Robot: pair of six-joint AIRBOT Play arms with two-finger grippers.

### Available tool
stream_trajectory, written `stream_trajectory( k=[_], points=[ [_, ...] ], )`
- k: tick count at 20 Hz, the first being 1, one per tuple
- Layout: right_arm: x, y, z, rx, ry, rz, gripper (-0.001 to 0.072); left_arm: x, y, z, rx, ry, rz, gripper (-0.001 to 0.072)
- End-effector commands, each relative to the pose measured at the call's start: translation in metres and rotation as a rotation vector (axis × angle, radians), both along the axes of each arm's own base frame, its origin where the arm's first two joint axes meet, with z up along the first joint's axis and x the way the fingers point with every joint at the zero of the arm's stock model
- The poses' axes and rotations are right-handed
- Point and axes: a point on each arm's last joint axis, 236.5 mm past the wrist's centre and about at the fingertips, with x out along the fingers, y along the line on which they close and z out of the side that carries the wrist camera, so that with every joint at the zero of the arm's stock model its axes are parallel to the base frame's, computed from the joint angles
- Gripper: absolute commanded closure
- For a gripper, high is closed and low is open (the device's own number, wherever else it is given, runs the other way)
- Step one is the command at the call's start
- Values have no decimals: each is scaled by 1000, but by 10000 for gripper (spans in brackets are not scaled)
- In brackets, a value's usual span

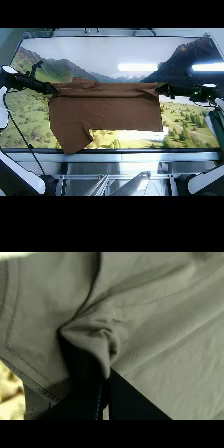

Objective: Fold the shirts.

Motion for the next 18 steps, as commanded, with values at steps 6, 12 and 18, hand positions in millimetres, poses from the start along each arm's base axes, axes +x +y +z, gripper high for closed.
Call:
stream_trajectory(
  k=[6,12,18],
  points=[
    [-9,1,0,33,28,29,400,-10,2,8,-22,73,27,441],
    [-63,-33,34,169,142,90,419,-34,47,71,-73,221,217,219],
    [-184,-44,-25,-60,408,121,416,-159,50,57,-172,445,416,280]
  ],
)
